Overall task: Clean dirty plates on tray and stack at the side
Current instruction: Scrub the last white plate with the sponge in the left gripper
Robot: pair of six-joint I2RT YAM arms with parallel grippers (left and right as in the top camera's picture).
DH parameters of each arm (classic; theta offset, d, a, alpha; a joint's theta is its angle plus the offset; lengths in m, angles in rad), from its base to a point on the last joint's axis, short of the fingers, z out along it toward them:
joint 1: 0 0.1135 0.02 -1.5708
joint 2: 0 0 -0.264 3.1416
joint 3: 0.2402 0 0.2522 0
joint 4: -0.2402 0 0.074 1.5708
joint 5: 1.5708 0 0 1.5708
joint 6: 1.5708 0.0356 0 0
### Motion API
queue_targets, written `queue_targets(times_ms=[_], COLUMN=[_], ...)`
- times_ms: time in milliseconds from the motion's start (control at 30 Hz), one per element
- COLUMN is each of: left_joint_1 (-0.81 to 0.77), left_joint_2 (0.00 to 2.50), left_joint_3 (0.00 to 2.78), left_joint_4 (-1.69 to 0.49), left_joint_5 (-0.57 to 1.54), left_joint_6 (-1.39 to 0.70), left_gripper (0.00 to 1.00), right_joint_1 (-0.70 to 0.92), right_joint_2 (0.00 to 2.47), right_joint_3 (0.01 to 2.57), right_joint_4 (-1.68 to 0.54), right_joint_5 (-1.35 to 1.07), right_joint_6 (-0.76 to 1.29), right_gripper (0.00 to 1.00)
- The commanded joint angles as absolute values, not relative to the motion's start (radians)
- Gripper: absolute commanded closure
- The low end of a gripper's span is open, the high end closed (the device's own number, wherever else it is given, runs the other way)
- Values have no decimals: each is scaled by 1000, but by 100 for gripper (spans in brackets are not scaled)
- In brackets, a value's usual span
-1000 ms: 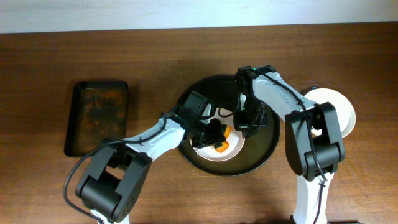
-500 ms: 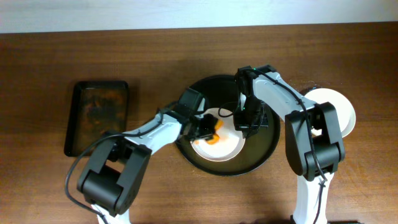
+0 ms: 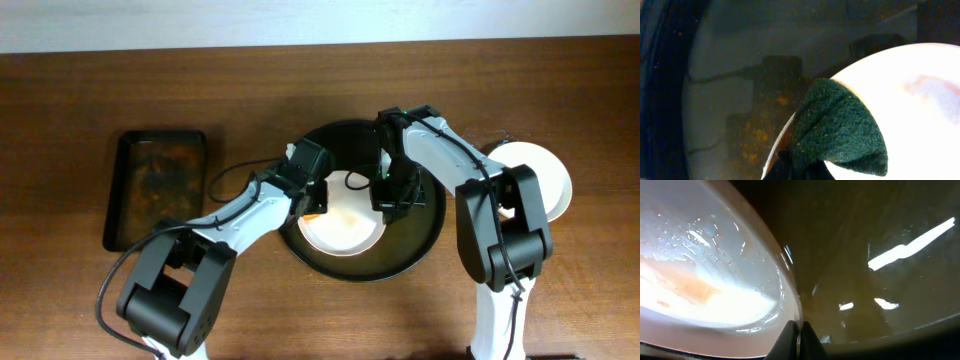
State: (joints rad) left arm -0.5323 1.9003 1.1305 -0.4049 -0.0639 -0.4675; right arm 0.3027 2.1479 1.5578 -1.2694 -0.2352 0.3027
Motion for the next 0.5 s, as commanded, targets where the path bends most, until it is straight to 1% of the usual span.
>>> queue_targets(times_ms=[0, 333, 367, 467], left_joint_1=[-484, -483, -483, -483], left_joint_2=[1938, 1719, 1709, 1671], left_joint_3=[1150, 1155, 1155, 1155], left_joint_4=[-427, -465, -485, -575], left_joint_5=[-315, -427, -424, -366], left_joint_6=[-454, -454, -455, -472], left_gripper=[100, 100, 100, 100], right_joint_1=[296, 296, 296, 296], right_joint_2=[2165, 2165, 2165, 2165], right_joint_3=[1547, 1547, 1547, 1547], right_joint_4=[-1282, -1294, -1294, -1293], right_joint_5=[-145, -145, -144, -144], right_joint_6=[293, 294, 294, 294], right_gripper=[96, 96, 94, 82])
